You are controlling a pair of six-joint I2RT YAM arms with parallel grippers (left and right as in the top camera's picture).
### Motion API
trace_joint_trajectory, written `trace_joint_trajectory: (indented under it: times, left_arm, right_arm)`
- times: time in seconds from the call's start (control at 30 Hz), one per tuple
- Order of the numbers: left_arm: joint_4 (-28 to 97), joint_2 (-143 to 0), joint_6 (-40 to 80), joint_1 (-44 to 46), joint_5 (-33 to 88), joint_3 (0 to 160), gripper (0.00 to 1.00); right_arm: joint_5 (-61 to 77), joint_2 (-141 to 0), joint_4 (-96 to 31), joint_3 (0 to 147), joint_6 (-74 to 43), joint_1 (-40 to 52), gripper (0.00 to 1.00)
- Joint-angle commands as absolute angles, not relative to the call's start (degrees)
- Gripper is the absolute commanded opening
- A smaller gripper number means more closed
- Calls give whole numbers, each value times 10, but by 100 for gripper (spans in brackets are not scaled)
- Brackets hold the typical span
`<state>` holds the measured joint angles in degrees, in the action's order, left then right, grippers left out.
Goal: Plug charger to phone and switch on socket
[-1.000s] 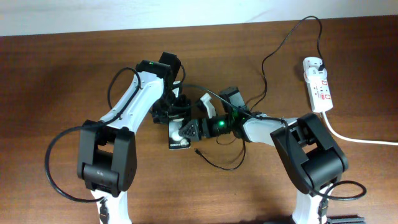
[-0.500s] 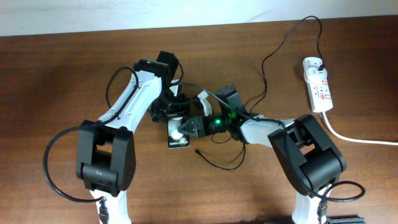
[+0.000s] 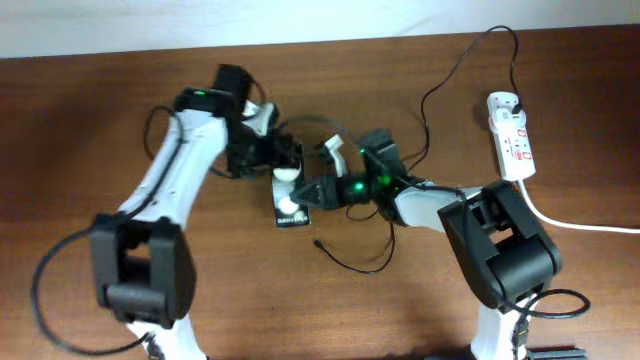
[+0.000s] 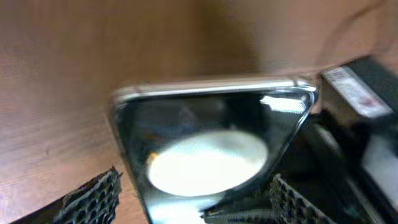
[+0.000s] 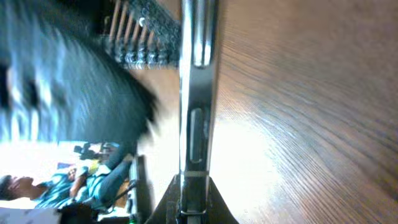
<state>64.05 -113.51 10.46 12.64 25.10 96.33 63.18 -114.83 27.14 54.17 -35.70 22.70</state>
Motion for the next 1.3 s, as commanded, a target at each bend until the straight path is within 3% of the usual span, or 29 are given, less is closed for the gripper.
trace_joint_trajectory:
  times: [0.0, 0.07, 0.13, 0.2, 0.27, 0.4, 0.5, 0.57, 0.7, 0.77, 0.97, 1.07, 1.13, 1.17, 1.27]
  left_arm:
    - [611, -1088, 17, 80, 446, 975, 80]
    - [591, -1088, -48, 74, 559, 975, 79]
    - [585, -1088, -76, 74, 569, 975, 77]
    - [585, -1088, -108, 75, 637, 975, 75]
    - [585, -1088, -138, 75, 725, 975, 72]
    - [585, -1088, -143, 75, 733, 975, 66]
    - [586, -1088, -151, 75, 731, 975, 45]
    - [586, -1088, -151, 75, 731, 975, 40]
    - [586, -1088, -150, 75, 709, 975, 13]
    - [586, -1088, -128, 75, 681, 975, 1]
    - [585, -1088, 8, 74, 683, 975, 0]
    - [584, -1088, 17, 74, 687, 975, 0]
    - [581, -1088, 17, 74, 601, 975, 0]
    - [581, -1088, 18, 74, 525, 975, 0]
    - [588, -1088, 32, 75, 384, 975, 1]
  right_arm:
    - [766, -1147, 375, 547, -428, 205, 4]
    - [768, -1147, 508, 547, -554, 205, 4]
    - [764, -1147, 677, 546, -686, 206, 4]
    - [736, -1147, 748, 546, -754, 203, 4]
    - [701, -1147, 748, 546, -759, 201, 4]
    - [639, -1147, 722, 546, -759, 192, 4]
    - [633, -1147, 716, 546, -759, 182, 4]
    - [634, -1147, 694, 546, -759, 183, 4]
    - [649, -1147, 688, 546, -754, 183, 4]
    - [688, -1147, 688, 546, -698, 183, 6]
    - [733, -1147, 688, 546, -600, 183, 6]
    - [734, -1147, 688, 546, -600, 182, 58]
    - [751, -1147, 688, 546, -600, 182, 87]
    - [777, -1147, 688, 546, -596, 175, 96]
    - [817, -1147, 674, 546, -586, 152, 99]
